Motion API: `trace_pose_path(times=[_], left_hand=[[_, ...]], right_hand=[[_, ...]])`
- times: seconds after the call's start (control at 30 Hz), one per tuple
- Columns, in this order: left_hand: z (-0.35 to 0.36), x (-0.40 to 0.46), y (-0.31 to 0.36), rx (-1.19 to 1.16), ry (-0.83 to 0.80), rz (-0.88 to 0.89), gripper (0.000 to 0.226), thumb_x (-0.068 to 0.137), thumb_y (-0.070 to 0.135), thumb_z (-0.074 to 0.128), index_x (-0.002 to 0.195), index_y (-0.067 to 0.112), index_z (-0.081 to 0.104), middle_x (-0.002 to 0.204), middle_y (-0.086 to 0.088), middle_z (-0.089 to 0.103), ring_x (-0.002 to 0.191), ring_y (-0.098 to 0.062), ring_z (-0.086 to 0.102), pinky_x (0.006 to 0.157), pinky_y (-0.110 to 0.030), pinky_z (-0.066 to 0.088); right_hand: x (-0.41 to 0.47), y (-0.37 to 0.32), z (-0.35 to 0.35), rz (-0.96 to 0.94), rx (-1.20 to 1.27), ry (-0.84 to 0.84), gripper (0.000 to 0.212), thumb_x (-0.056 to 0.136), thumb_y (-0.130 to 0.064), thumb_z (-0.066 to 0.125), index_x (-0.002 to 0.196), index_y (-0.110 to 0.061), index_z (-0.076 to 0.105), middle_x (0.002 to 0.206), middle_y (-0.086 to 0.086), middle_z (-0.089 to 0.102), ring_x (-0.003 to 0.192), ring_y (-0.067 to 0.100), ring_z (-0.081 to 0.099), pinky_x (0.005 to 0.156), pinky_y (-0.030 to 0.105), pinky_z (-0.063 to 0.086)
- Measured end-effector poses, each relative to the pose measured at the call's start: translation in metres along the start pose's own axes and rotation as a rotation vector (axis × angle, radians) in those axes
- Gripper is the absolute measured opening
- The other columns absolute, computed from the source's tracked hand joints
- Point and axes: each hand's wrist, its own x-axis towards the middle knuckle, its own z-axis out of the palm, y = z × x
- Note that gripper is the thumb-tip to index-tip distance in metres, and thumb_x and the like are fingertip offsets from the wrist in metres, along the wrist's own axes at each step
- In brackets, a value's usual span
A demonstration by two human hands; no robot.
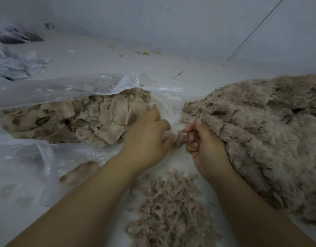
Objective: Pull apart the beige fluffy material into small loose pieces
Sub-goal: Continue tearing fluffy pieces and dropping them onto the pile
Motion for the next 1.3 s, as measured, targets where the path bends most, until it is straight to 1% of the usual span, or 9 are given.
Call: trace_pose_path(times=[0.1, 0.27, 0.37, 0.5, 0.63, 0.87, 1.03, 1.17, 1.3], left_hand=[[0.018, 0.001, 0.009, -0.154, -0.236, 0.005, 0.029, 0.087, 0.033, 0.067, 0.113, 0.02, 0.064, 0.094, -0.003, 0.046, 0.089, -0.023, 0.051, 0.072, -0.038, 0.047], [0.028, 0.001, 0.009, -0.087, -0.236, 0.084, 0.025, 0.096, 0.028, 0.054, 0.115, 0.029, 0.071, 0.097, -0.003, 0.053, 0.093, -0.019, 0.04, 0.08, -0.036, 0.041], [0.029, -0.001, 0.008, -0.079, -0.259, 0.092, 0.027, 0.097, 0.019, 0.049, 0.111, 0.018, 0.072, 0.101, -0.003, 0.06, 0.095, -0.02, 0.042, 0.084, -0.037, 0.04], [0.019, 0.001, 0.007, -0.268, 0.017, 0.012, 0.018, 0.091, 0.004, 0.055, 0.097, 0.004, 0.072, 0.091, -0.007, 0.061, 0.088, -0.022, 0.053, 0.079, -0.036, 0.045], [0.012, -0.002, 0.011, -0.398, 0.285, -0.055, 0.016, 0.089, 0.011, 0.06, 0.094, 0.009, 0.075, 0.088, 0.001, 0.063, 0.079, -0.006, 0.054, 0.073, -0.008, 0.041], [0.014, -0.005, 0.011, -0.423, 0.174, 0.006, 0.009, 0.085, 0.007, 0.068, 0.085, 0.01, 0.076, 0.08, -0.001, 0.064, 0.071, -0.004, 0.054, 0.066, -0.011, 0.042], [0.016, -0.007, 0.009, -0.381, 0.112, 0.062, 0.013, 0.086, 0.006, 0.062, 0.086, 0.01, 0.075, 0.078, -0.001, 0.059, 0.071, -0.009, 0.053, 0.064, -0.022, 0.045], [0.014, -0.008, 0.011, -0.525, 0.185, -0.104, 0.016, 0.088, 0.007, 0.067, 0.097, 0.014, 0.076, 0.083, 0.005, 0.069, 0.075, -0.005, 0.062, 0.069, -0.017, 0.05], [0.01, -0.008, 0.014, -0.757, 0.158, -0.279, 0.026, 0.088, 0.004, 0.067, 0.088, 0.029, 0.073, 0.08, 0.015, 0.071, 0.075, 0.002, 0.066, 0.069, -0.012, 0.051]], right_hand=[[-0.001, -0.001, 0.0, 0.009, 0.014, -0.017, 0.05, 0.104, -0.034, 0.037, 0.068, -0.017, 0.068, 0.056, -0.004, 0.045, 0.045, 0.005, 0.034, 0.043, 0.016, 0.032], [0.0, 0.001, -0.001, -0.005, -0.011, -0.018, 0.048, 0.104, -0.03, 0.038, 0.069, -0.015, 0.066, 0.056, -0.003, 0.046, 0.046, 0.005, 0.033, 0.044, 0.017, 0.031], [0.0, 0.001, 0.001, 0.0, -0.052, -0.032, 0.048, 0.103, -0.029, 0.041, 0.065, -0.019, 0.069, 0.056, -0.003, 0.047, 0.046, 0.005, 0.034, 0.045, 0.018, 0.03], [0.002, 0.001, 0.0, 0.007, -0.112, -0.035, 0.047, 0.103, -0.03, 0.043, 0.066, -0.021, 0.07, 0.058, -0.002, 0.047, 0.048, 0.007, 0.033, 0.046, 0.019, 0.028], [0.002, 0.002, 0.0, 0.001, -0.214, -0.056, 0.037, 0.09, -0.049, 0.057, 0.069, -0.022, 0.071, 0.06, -0.004, 0.05, 0.049, 0.007, 0.037, 0.045, 0.018, 0.033], [0.002, -0.001, 0.003, -0.008, -0.257, -0.157, 0.039, 0.075, -0.063, 0.065, 0.061, -0.026, 0.065, 0.062, 0.001, 0.05, 0.055, 0.011, 0.044, 0.051, 0.022, 0.038], [0.002, 0.003, 0.001, -0.029, -0.27, -0.148, 0.03, 0.09, -0.04, 0.065, 0.064, -0.025, 0.066, 0.059, -0.003, 0.055, 0.052, 0.007, 0.045, 0.05, 0.019, 0.04], [0.005, 0.004, -0.003, -0.003, -0.217, -0.131, 0.03, 0.101, -0.024, 0.05, 0.081, -0.015, 0.07, 0.067, 0.005, 0.054, 0.053, 0.006, 0.042, 0.049, 0.017, 0.038], [0.007, 0.006, -0.003, 0.024, -0.175, -0.104, 0.029, 0.101, -0.025, 0.05, 0.083, -0.016, 0.071, 0.068, 0.002, 0.055, 0.053, 0.005, 0.043, 0.048, 0.017, 0.039]])
